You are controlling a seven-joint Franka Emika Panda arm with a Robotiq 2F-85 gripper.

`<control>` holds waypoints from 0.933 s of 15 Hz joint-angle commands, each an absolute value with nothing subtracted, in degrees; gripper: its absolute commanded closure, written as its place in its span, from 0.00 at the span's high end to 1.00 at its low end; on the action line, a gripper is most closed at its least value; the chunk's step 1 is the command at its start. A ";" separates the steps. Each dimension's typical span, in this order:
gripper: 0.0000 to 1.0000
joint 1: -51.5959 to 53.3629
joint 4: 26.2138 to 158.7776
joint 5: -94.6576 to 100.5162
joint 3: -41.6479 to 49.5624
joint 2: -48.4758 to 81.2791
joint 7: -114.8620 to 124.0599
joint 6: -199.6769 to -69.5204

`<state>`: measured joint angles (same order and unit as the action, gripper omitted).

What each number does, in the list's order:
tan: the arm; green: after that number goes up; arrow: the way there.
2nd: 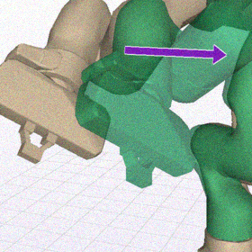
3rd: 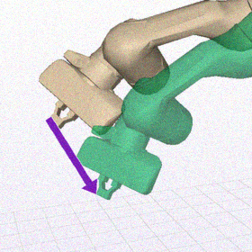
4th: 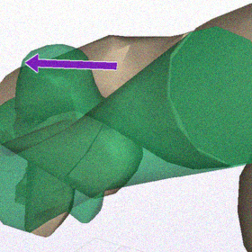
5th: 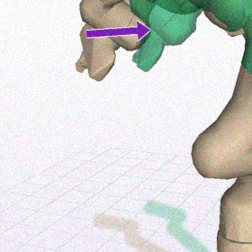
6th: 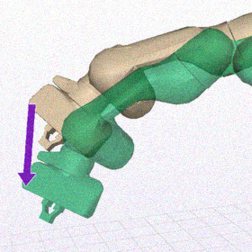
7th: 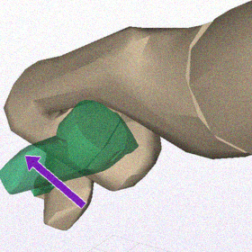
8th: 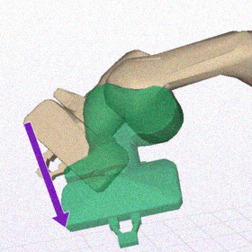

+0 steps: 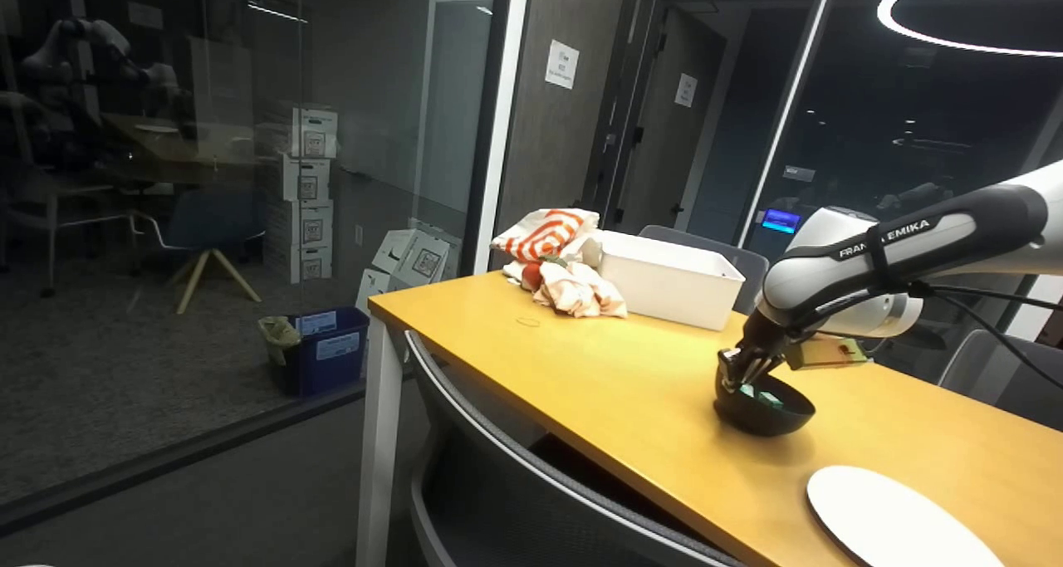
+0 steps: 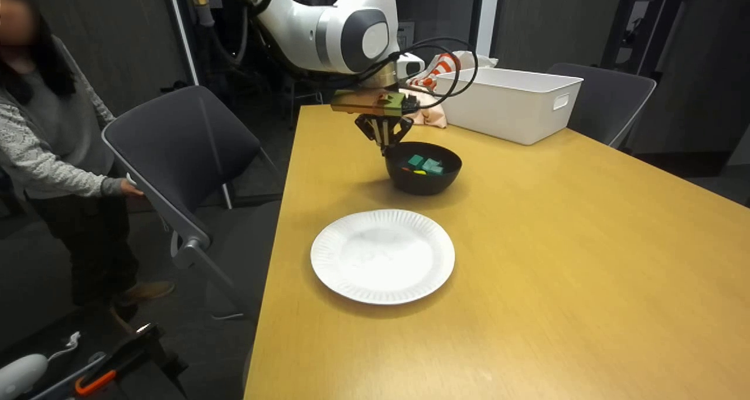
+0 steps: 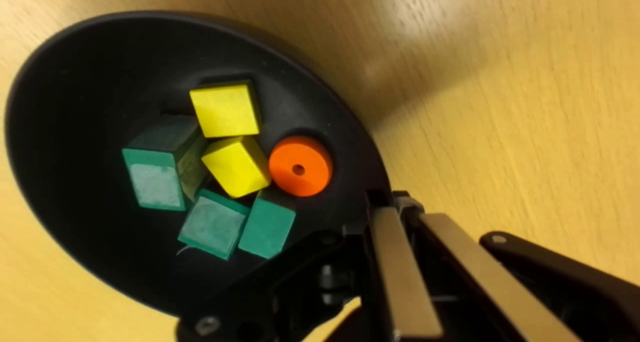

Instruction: Put the blocks in the bowl onto the white plate.

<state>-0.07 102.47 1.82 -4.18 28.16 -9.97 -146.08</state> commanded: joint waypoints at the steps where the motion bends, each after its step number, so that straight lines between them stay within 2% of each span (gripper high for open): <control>1: 0.07 -0.57 110.13 -2.14 -6.45 21.04 -10.14 -150.98; 7: 0.07 -1.38 119.59 -9.01 -9.35 12.65 -12.29 -154.15; 10: 0.07 -3.95 124.92 -22.95 -12.99 8.15 -18.02 -158.16; 12: 0.07 -10.11 126.77 -32.42 -20.70 5.48 -22.61 -160.12; 14: 0.07 -9.16 129.81 -41.21 -20.39 0.72 -28.84 -160.56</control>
<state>-7.15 124.19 -30.90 -17.53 8.89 -21.45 -158.62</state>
